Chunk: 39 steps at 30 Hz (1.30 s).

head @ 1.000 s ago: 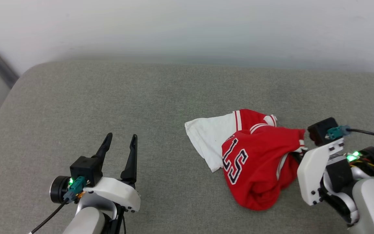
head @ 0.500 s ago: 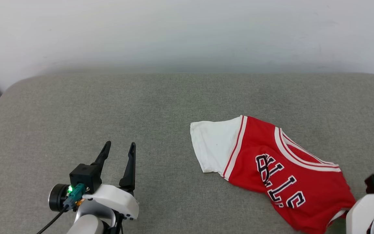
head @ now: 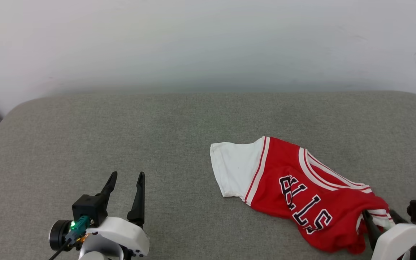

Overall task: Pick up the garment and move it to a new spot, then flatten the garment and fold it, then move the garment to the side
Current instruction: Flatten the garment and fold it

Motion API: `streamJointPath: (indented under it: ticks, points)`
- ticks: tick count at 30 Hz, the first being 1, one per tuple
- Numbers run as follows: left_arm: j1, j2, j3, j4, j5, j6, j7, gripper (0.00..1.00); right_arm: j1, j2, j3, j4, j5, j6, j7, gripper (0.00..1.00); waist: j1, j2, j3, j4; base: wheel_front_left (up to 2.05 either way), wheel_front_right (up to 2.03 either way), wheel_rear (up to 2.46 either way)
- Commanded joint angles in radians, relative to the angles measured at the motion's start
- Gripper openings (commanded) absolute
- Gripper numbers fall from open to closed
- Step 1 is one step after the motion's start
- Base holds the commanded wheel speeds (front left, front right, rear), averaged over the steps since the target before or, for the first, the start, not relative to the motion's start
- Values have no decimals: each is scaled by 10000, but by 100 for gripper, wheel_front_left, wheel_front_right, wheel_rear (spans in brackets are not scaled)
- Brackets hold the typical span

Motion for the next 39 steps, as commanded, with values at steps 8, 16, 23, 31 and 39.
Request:
streamJointPath:
  ticks: [8, 16, 23, 31, 39]
  points:
    - [335, 100, 66, -274, -147, 190, 88, 100, 99, 530, 494, -1424, -137, -3, -1950, 100, 0, -1, -220, -81, 0, 0, 0]
    - [308, 248, -53, -429, -66, 267, 424, 100, -174, 765, 945, -1731, -392, -3, -3204, 100, 0, -1, -220, -189, 0, 0, 0]
    - [-1095, 191, -586, -341, -139, -230, 1782, 100, -770, 778, 1263, -1958, -83, -3, -3598, 100, 0, -1, 637, -610, 0, 0, 0]
    - [-3642, 9, -1331, 662, -370, -1233, 4341, 100, -1651, 773, 1664, -2026, -7, -3, -3928, 100, 0, -1, 2147, -1601, 0, 0, 0]
    - [-4982, 15, -2004, 2335, -852, -2100, 7125, 100, -1980, 775, 1746, -1705, 141, -3, -4277, 100, 0, -1, 2935, -2364, 0, 0, 0]
